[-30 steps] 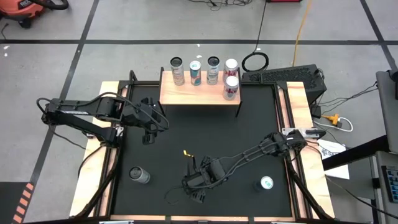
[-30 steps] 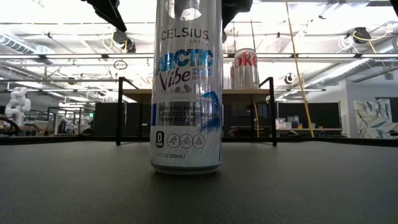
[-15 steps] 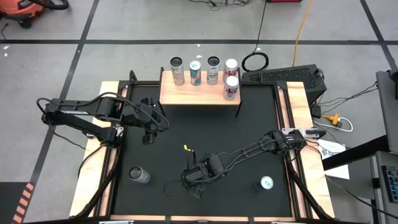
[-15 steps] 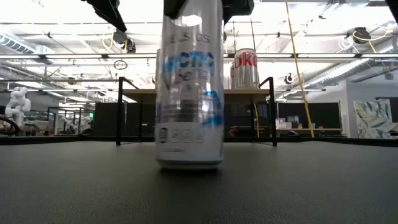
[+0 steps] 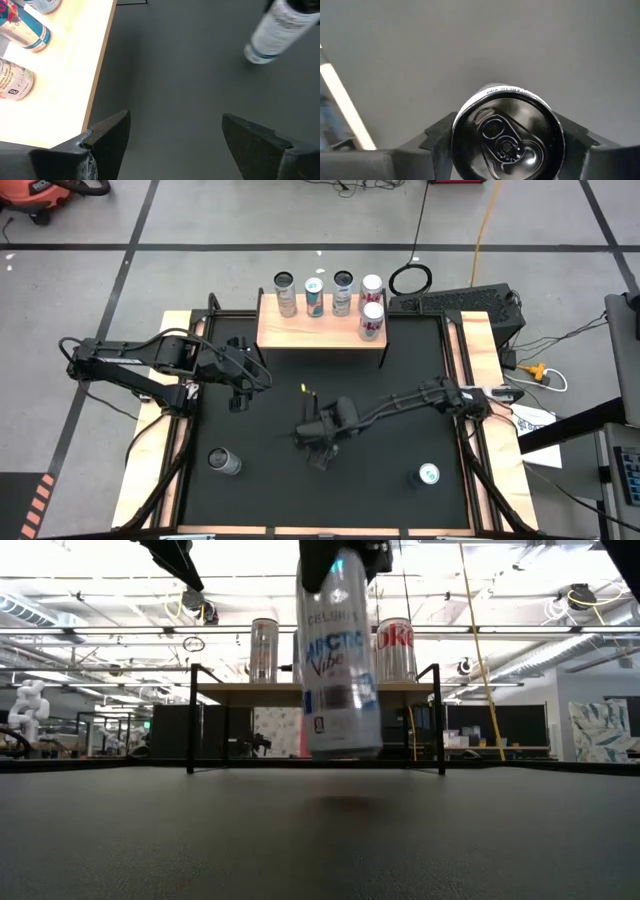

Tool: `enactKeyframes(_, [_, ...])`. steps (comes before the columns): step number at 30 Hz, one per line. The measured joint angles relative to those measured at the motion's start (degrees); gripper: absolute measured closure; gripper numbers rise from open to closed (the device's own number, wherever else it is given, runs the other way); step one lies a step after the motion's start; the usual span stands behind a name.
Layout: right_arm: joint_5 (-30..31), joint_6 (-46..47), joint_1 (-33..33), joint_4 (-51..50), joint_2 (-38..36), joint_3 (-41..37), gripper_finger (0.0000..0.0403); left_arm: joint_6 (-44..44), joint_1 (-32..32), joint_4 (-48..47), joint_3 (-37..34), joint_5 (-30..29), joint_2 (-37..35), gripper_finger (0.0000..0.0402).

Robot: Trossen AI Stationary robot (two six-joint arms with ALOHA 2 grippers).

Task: Place canned beverage on shelf
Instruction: Put the right white and black soda can on the shelf

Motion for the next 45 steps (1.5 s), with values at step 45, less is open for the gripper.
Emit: enactKeyframes(45, [6.18, -41.42, -33.27, 2.42, -21.33, 0.11, 0.0175, -0.81, 0.0, 0.07, 0.0, 0.14, -0.02, 0.0085])
